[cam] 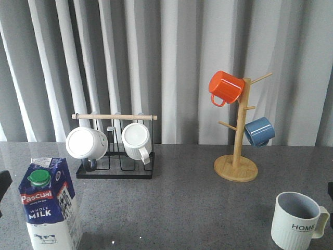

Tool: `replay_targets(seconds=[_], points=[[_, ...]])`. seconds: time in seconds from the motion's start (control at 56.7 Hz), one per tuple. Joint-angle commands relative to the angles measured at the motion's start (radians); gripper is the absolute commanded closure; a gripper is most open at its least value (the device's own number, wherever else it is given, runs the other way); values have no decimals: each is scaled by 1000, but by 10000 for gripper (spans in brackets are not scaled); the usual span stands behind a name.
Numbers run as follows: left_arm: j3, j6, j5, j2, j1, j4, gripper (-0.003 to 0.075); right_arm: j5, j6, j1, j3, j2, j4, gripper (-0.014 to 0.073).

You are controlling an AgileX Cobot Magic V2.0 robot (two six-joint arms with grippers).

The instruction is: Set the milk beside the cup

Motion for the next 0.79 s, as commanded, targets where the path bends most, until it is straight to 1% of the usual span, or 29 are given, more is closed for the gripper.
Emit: replay_targets(seconds=[0.0, 0.176, 0.264, 0.388, 0.493, 0.67, 0.74, 0.775], points=[[-35, -9, -69, -9, -5, -13, 183, -188, 31, -22, 44, -10, -35, 34], [-35, -9, -69, -9, -5, -13, 183, -332, 79, -27, 151, 15, -103, 34], [-35, -9, -69, -9, -5, -13, 183, -362, 115, -27, 166, 59, -133, 34], [-35, -9, -69, -9, -5, -13, 183, -395, 206, -27, 166, 142, -194, 34], [-35, -9, -69, -9, -5, -13, 183, -451, 252, -27, 166, 214, -186, 34], [-35, -9, -69, -9, -5, -13, 183, -536, 230, -37, 174, 315, -152, 35], [-35, -9, -69, -9, -5, -13, 183, -614, 241, -63, 203, 338, -160, 35], [-35, -9, -69, -9, -5, -13, 183, -685, 249, -91, 239, 349, -160, 35]])
